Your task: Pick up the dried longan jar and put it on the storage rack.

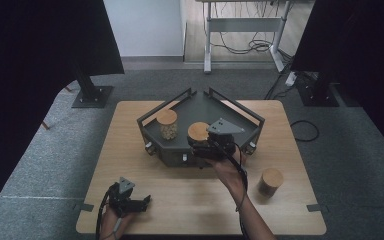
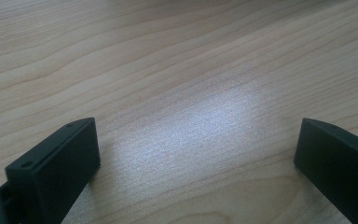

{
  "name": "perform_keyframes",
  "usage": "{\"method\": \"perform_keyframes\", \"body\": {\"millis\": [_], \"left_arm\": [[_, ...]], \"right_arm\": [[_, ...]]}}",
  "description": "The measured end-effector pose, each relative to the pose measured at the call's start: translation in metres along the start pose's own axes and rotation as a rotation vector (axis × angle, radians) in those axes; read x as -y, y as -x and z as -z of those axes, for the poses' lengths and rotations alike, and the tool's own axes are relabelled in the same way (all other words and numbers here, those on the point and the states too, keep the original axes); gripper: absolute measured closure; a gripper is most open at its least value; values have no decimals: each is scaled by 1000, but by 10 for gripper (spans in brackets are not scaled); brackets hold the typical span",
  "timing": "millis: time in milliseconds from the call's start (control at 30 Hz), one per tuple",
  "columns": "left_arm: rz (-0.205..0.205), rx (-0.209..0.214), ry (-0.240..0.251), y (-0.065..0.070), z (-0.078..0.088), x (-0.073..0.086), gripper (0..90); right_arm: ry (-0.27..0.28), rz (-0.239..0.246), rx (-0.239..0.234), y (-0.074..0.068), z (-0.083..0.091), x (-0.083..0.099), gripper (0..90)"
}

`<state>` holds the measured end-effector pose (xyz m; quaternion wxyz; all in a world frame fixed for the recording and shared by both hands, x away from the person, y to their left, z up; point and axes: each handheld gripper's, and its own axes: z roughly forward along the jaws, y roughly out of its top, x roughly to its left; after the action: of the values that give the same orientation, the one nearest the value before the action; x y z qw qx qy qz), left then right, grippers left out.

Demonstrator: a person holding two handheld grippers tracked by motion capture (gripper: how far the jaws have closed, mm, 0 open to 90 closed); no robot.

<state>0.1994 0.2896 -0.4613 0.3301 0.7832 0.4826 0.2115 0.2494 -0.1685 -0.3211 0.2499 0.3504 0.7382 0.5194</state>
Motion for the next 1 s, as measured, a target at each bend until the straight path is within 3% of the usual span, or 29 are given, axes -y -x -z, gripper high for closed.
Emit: {"method": "perform_keyframes", "body": {"millis": [1000], "left_arm": [[-4,2,-1,0,0,0,0]], "right_arm": [[8,24,66,5,-29,-5,234]]}}
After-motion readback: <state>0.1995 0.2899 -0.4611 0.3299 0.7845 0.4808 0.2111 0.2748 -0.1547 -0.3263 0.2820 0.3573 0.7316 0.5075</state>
